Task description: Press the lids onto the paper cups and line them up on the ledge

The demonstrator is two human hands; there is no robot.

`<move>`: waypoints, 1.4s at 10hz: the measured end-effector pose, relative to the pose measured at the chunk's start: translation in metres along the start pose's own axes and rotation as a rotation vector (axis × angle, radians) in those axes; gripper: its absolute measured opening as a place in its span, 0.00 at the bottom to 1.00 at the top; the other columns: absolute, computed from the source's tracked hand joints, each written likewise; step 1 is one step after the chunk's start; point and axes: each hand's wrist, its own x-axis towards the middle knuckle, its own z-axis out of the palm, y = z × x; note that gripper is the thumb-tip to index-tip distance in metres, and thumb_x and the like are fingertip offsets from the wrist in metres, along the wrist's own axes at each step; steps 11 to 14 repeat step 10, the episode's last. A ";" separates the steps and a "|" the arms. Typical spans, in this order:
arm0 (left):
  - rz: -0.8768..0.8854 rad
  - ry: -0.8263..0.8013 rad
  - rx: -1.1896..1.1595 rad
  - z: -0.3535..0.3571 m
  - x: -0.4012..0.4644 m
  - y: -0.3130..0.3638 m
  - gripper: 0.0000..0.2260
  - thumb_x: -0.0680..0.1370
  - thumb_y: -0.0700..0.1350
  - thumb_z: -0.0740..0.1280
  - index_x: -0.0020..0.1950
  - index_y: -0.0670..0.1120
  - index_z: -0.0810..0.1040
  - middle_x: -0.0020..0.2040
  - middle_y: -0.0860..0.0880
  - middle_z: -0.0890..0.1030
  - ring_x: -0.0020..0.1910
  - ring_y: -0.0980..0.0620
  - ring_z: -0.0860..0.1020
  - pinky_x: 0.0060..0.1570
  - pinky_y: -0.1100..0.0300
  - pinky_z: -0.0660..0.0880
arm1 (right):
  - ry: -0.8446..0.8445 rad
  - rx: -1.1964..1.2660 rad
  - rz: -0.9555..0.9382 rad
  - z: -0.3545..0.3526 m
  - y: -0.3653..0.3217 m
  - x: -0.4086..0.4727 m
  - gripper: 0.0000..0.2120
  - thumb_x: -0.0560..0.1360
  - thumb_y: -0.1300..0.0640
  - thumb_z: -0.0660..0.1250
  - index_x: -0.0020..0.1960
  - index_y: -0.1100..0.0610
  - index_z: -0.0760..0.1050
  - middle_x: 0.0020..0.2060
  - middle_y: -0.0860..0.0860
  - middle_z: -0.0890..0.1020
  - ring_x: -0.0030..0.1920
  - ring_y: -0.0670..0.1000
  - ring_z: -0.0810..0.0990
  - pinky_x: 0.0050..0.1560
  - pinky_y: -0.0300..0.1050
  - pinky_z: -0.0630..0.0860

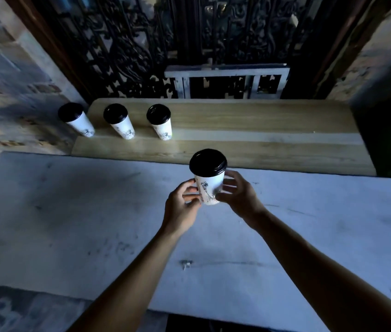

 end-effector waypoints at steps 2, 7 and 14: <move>0.013 -0.086 -0.074 0.019 0.154 0.011 0.26 0.75 0.24 0.62 0.69 0.42 0.76 0.61 0.43 0.83 0.55 0.51 0.83 0.61 0.49 0.80 | 0.149 -0.118 -0.045 0.008 -0.028 0.145 0.29 0.69 0.68 0.74 0.67 0.58 0.71 0.56 0.52 0.83 0.58 0.50 0.83 0.58 0.48 0.81; 0.111 -0.112 -0.119 0.047 0.327 -0.048 0.27 0.73 0.21 0.60 0.70 0.38 0.73 0.64 0.44 0.80 0.63 0.49 0.80 0.67 0.46 0.77 | 0.270 -0.148 -0.167 0.046 0.031 0.320 0.30 0.66 0.72 0.65 0.66 0.57 0.67 0.53 0.44 0.81 0.61 0.51 0.82 0.64 0.52 0.80; -0.038 -0.163 -0.169 0.025 0.302 -0.045 0.32 0.74 0.23 0.60 0.76 0.44 0.67 0.69 0.45 0.74 0.67 0.49 0.76 0.55 0.56 0.79 | 0.336 -0.229 -0.047 0.053 0.032 0.305 0.43 0.64 0.58 0.67 0.78 0.57 0.59 0.69 0.55 0.77 0.68 0.55 0.78 0.68 0.57 0.76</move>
